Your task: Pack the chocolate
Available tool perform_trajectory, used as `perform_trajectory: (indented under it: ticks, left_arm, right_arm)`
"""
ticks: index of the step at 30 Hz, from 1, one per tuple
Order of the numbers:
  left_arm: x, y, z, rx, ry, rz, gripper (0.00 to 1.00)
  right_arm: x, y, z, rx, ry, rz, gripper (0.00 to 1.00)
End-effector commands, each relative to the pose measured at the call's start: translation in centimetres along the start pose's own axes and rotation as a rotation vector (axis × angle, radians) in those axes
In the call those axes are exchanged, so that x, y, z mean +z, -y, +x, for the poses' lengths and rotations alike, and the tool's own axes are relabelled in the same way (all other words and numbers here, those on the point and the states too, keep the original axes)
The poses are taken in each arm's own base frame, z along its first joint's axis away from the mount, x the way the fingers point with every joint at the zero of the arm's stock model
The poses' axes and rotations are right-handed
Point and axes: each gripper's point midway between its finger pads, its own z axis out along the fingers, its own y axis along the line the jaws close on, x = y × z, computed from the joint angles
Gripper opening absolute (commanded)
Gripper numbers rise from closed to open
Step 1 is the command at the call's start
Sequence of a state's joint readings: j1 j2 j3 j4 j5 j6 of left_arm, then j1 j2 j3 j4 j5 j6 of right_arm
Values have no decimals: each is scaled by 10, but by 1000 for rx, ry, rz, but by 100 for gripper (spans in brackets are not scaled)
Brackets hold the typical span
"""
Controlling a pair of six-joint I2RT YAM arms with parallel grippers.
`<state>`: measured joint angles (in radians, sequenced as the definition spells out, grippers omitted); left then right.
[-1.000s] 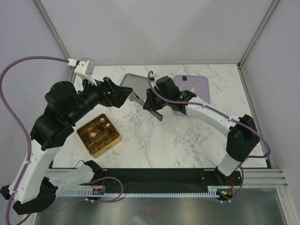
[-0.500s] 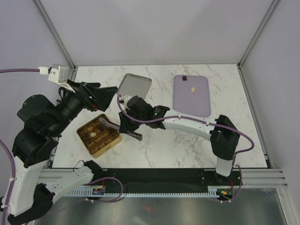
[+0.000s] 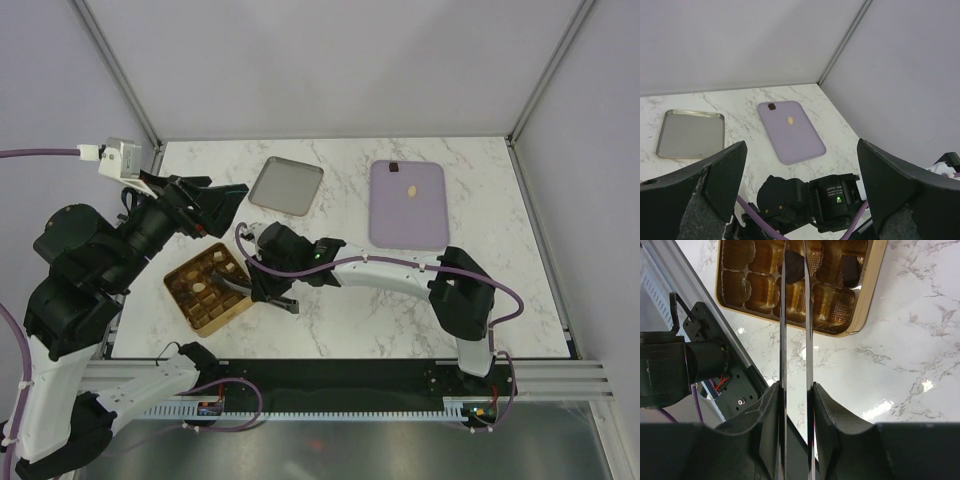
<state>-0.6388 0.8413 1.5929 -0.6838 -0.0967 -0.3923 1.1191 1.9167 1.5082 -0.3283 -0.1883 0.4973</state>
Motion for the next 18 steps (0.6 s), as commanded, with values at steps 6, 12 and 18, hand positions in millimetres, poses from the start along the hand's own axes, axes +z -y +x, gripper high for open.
perform_trajectory:
  ticks: [6, 12, 18]
  left_arm:
    - [1, 0, -3, -6, 11, -4, 99]
    - [3, 0, 1, -5, 0, 1, 99]
    - [3, 0, 3, -3, -7, 5, 99]
  right_arm:
    - [-6, -13, -27, -41, 70, -7, 44]
    - [-12, -16, -36, -52, 94, -3, 46]
    - [-33, -19, -58, -76, 166, 31, 46]
